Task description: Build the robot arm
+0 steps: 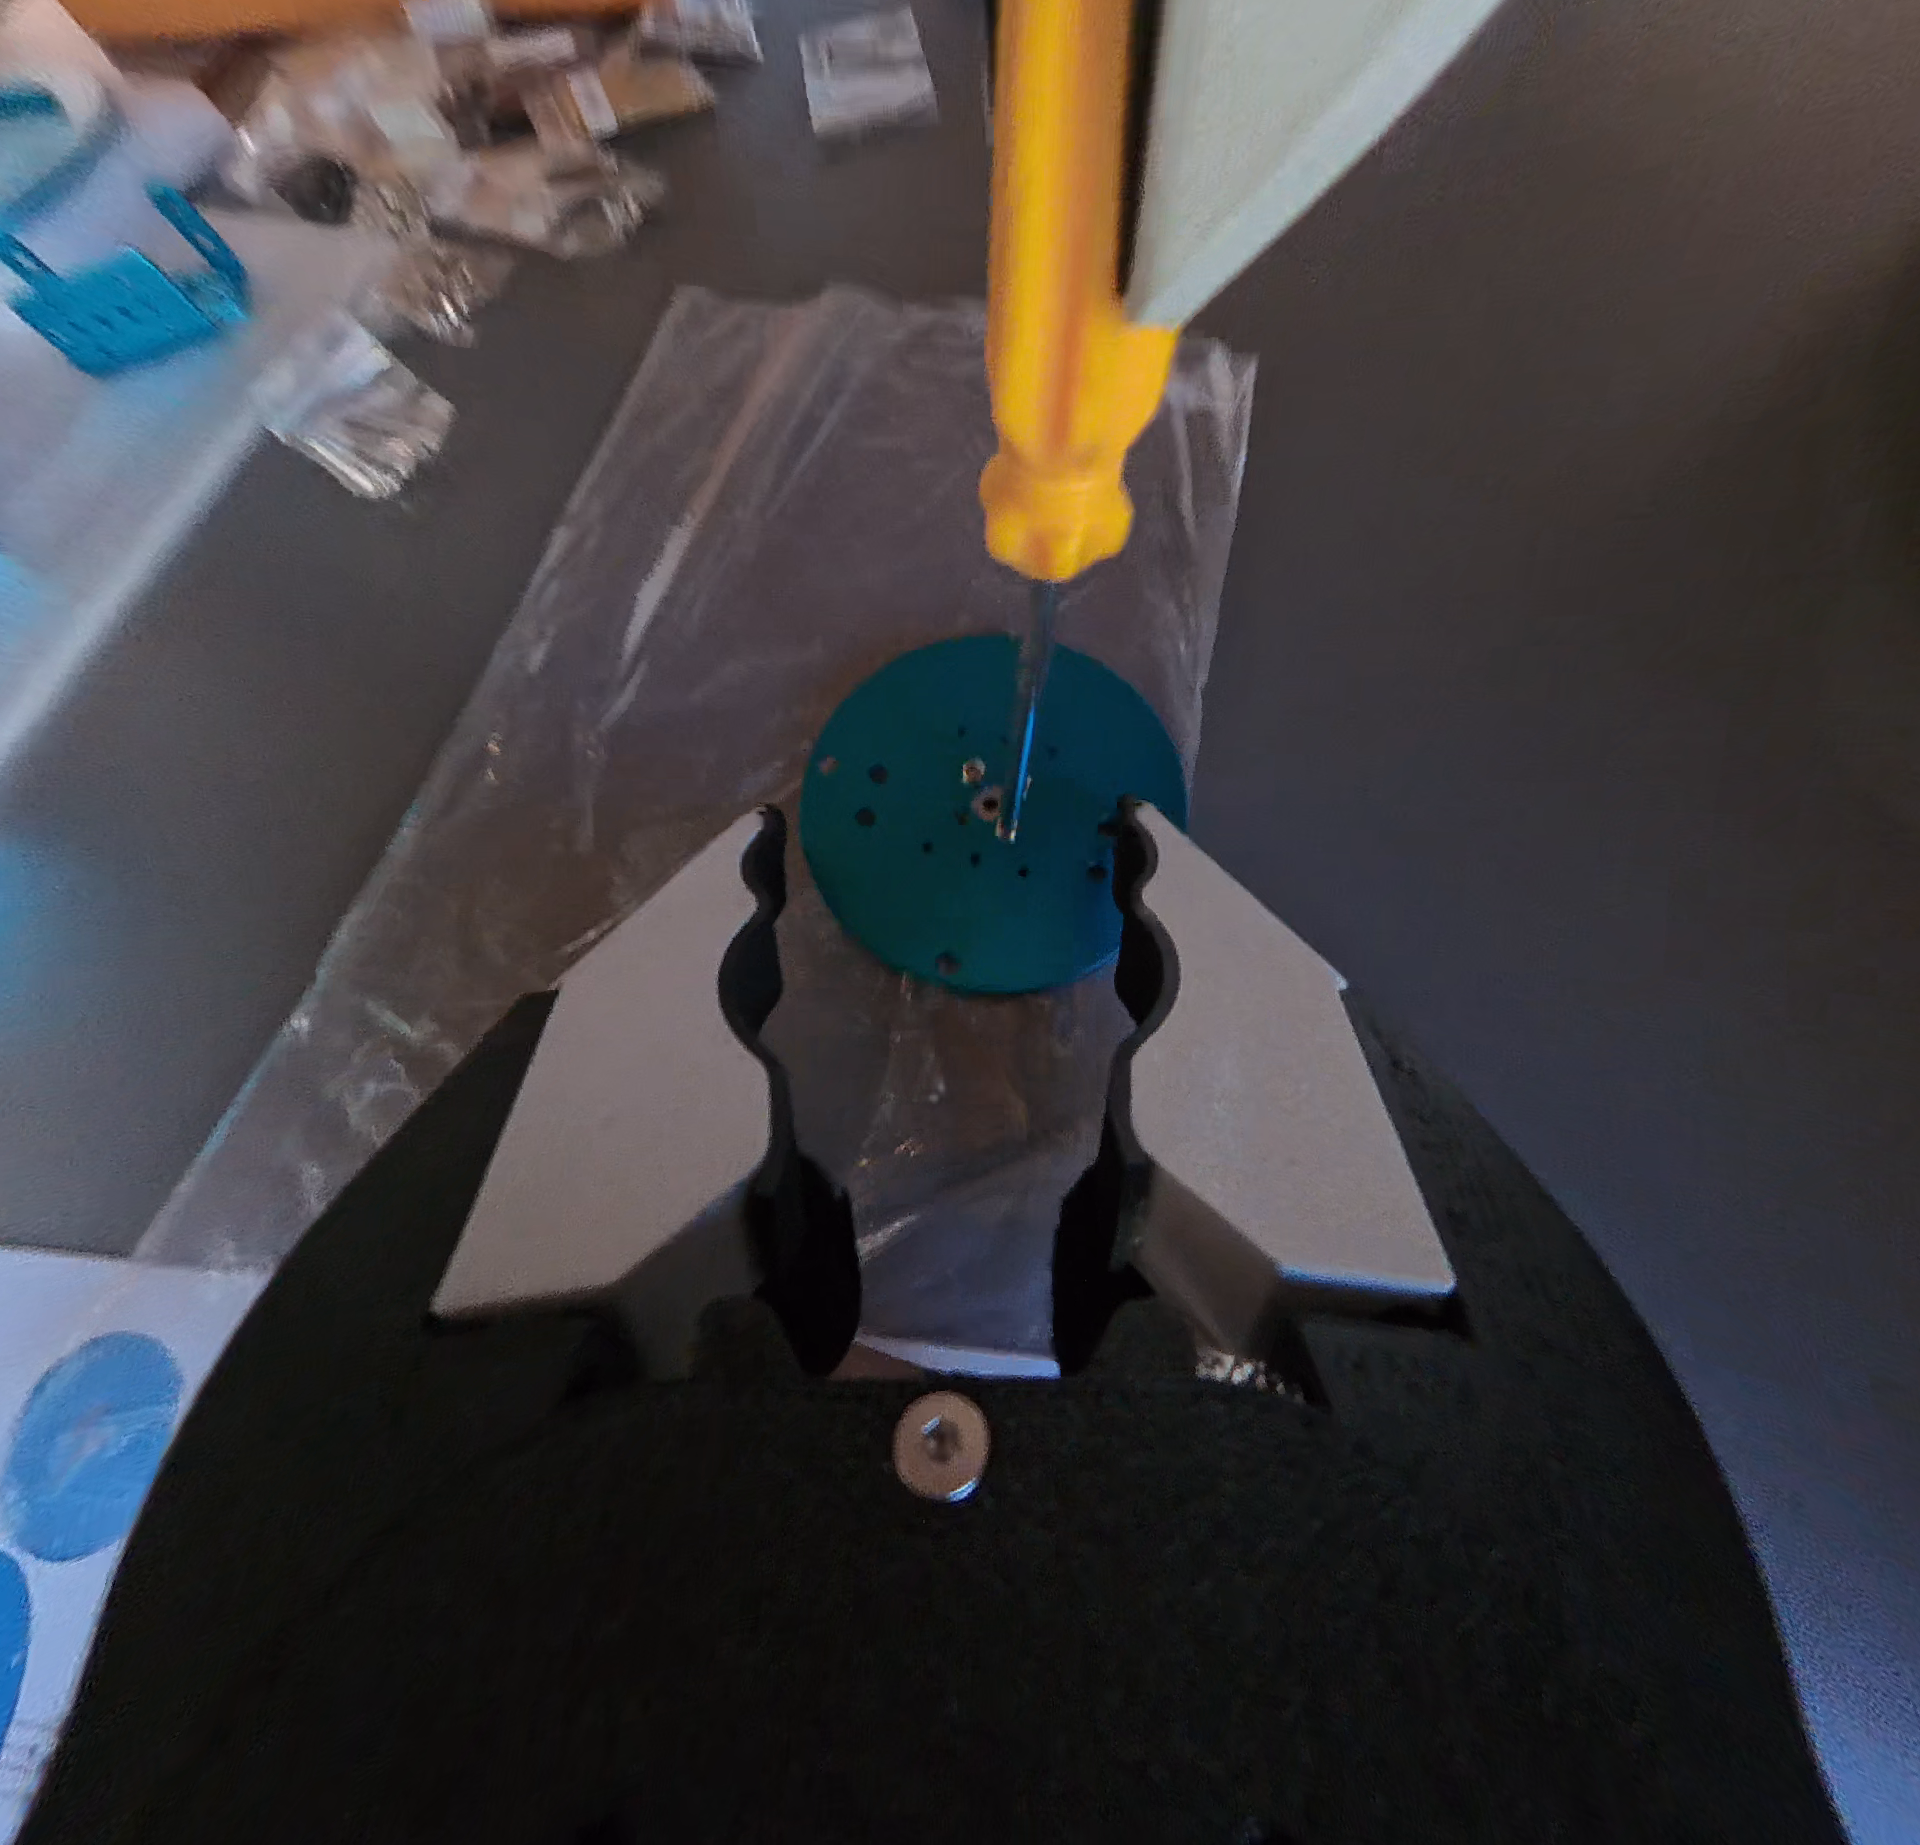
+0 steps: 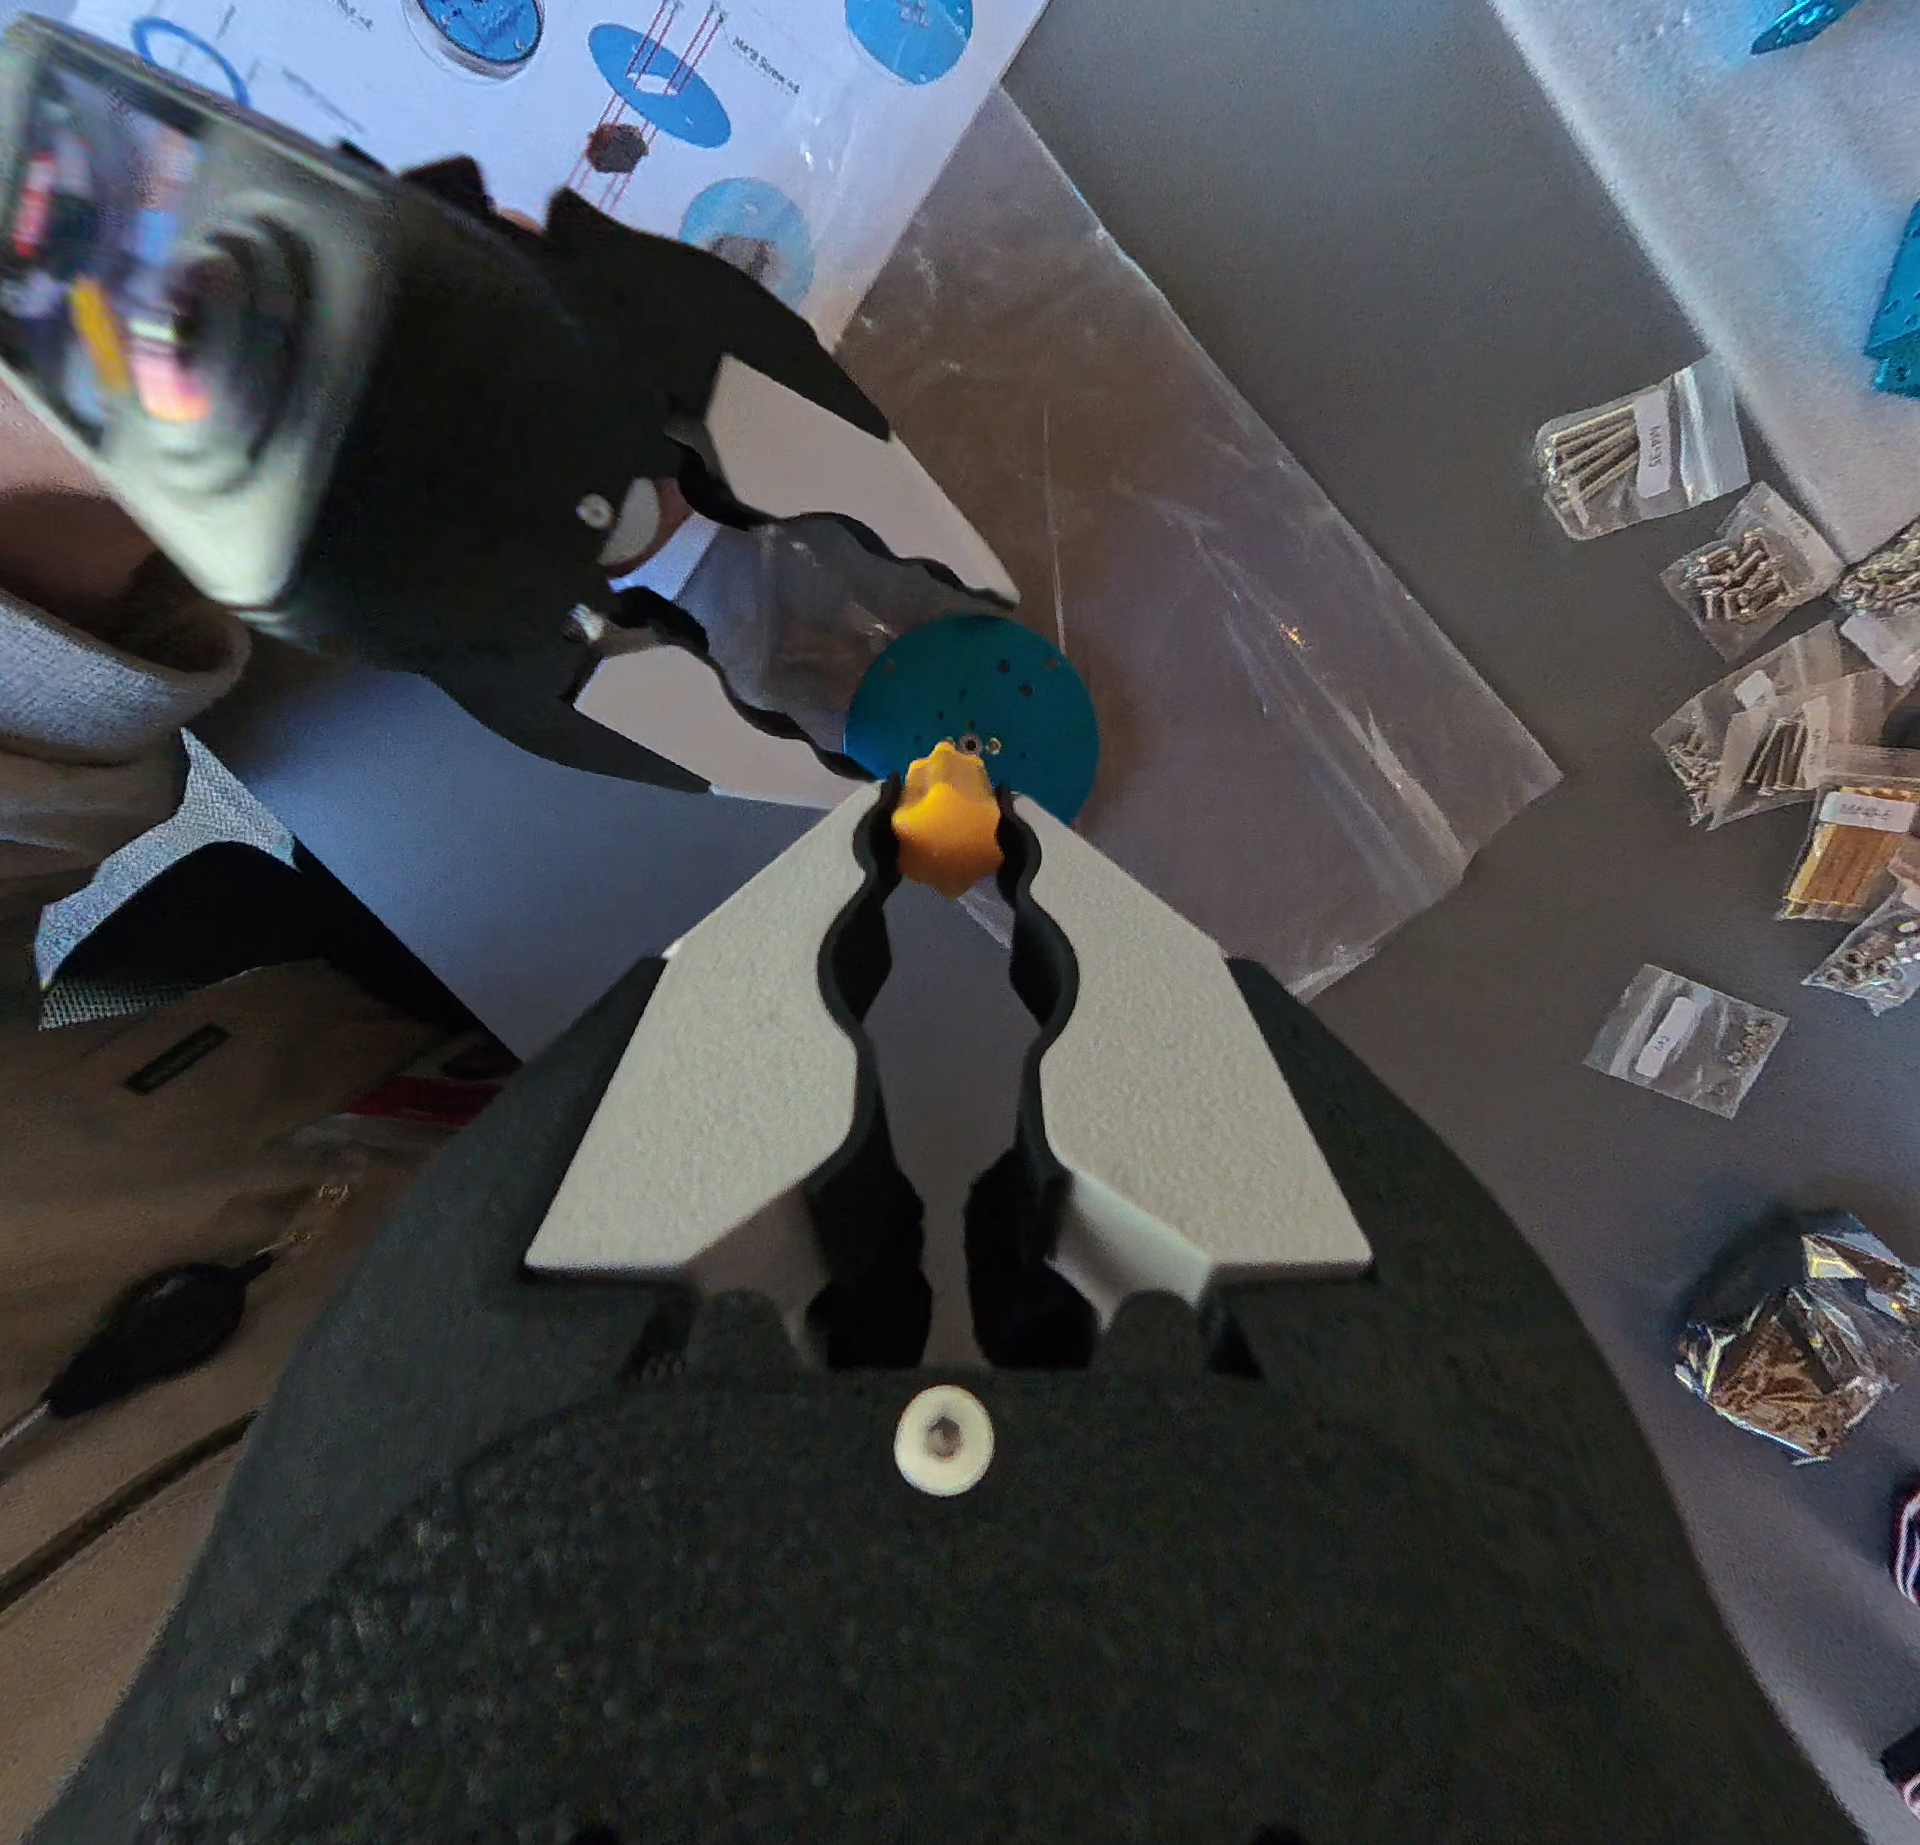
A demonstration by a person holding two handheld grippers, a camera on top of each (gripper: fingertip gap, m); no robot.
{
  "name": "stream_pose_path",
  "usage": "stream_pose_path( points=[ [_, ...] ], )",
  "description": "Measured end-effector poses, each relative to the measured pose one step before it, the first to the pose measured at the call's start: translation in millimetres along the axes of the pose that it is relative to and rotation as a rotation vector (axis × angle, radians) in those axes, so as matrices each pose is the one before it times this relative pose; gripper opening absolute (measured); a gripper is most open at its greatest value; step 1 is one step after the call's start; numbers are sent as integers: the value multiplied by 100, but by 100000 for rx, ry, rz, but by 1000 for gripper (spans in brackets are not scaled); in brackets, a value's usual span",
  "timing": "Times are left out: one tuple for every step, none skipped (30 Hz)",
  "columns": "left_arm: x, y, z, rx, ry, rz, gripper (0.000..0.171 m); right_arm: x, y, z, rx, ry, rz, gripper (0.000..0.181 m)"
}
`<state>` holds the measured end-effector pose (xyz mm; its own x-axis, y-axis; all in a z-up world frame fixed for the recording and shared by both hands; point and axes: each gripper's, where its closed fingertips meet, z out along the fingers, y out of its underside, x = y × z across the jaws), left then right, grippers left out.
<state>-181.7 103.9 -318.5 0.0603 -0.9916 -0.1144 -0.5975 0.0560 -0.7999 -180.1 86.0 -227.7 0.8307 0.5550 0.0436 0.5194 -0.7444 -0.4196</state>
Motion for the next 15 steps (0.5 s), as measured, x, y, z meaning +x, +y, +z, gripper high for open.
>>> stream_pose_path(
  points=[
    [96, -813, -370, 4598, 83, -26, 61, 132, 155, -32, -666, -579, 69, 17],
    [204, -825, -338, 4680, 1380, -1236, 55, 99, 50, -7, -291, -567, -171, 17],
    [409, -695, -257, 3777, 2716, -947, 47, 57, -18, 10, -40, -357, -577, 17],
    [488, -493, -143, 2622, 2597, 747, 33, 37, -69, 23, 79, -385, -524, 17],
    [263, -390, -56, 1932, 537, 1877, 22, -45, -122, 44, 129, -636, -1102, 17],
    [-18, -335, 2, 1618, -1180, 1754, 17, -8, -132, 67, -54, -336, -1946, 17],
    [-171, -210, 25, 1018, -1793, 1182, 6, 63, -134, 67, -18, 81, -1974, 17],
    [-198, -36, 36, 316, -1263, 902, 4, 66, -172, 82, 17, -51, -2610, 17],
    [-37, 4, 22, 530, 556, -983, 4, 116, -187, 74, 550, -91, -4452, 18],
    [165, -7, 20, 636, 2352, -2586, 4, -93, -179, 19, 967, -2005, -5117, 26],
    [-57, -4, -4, 297, 702, -1915, 4, -243, -160, -158, 1498, -3697, -5073, 36],
    [-129, 3, -8, 171, -363, -161, 4, -333, -153, -427, 2035, -5115, -6084, 43],
    [59, 13, -11, 37, 687, 249, 4, -353, -216, -672, 2822, -5612, -7204, 43],
    [47, 3, 13, -161, 484, -1, 4, -65, -241, -800, 2399, -4670, -7958, 42],
    [1, -11, 20, -61, 186, -78, 4, 235, -364, -840, 2811, -3749, -9063, 43]
  ],
)
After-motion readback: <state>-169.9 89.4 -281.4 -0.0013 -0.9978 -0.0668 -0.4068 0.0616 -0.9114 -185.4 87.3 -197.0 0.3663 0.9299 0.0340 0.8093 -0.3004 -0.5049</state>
